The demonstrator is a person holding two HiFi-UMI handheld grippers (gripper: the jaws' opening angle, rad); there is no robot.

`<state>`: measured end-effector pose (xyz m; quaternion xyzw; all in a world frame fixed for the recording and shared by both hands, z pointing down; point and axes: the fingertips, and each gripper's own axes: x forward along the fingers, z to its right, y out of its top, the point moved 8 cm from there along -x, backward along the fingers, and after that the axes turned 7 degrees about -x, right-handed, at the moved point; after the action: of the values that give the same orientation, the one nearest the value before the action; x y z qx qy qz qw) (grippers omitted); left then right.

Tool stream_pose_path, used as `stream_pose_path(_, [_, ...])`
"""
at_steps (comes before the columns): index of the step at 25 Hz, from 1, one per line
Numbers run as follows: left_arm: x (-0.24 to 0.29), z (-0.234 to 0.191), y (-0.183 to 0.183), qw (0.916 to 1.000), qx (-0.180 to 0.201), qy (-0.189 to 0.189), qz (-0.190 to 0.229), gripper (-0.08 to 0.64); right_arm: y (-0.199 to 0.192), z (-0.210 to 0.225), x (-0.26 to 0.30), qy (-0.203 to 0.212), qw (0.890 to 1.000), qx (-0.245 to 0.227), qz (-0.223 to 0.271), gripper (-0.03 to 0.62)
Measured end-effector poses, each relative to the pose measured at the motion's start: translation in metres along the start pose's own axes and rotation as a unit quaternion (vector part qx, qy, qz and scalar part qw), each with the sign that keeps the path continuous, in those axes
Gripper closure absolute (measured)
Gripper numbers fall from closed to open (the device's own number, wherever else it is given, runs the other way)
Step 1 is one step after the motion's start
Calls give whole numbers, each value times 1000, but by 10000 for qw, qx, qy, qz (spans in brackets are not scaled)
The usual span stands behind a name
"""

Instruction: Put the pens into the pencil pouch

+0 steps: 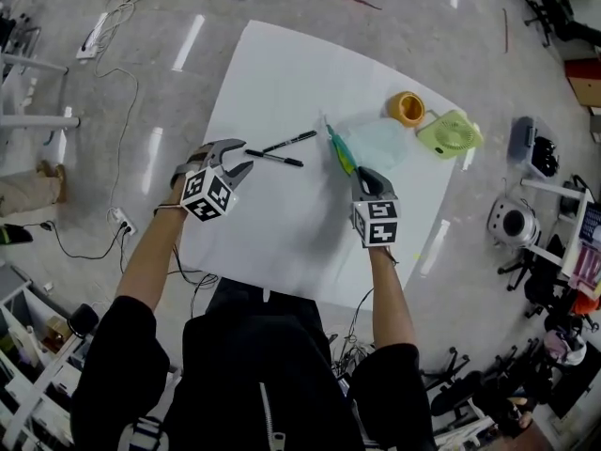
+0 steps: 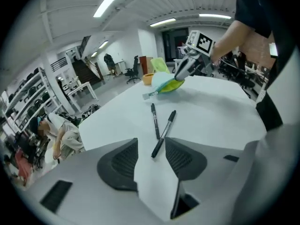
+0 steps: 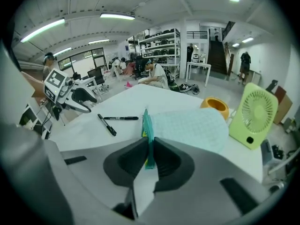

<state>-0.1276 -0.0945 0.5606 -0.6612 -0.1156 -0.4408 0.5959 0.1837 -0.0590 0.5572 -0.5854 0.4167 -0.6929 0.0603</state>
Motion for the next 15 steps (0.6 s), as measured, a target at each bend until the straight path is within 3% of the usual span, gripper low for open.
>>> stream_pose_path(4, [16,3,-5,9978,477,-377,-278,371,2,-1,-1,-8,10000,54,14,543])
stream_pose_path(15, [46,-6,-21,9896,465,-1061,-852,418,-2,0,-2,51,9995,318,54,545])
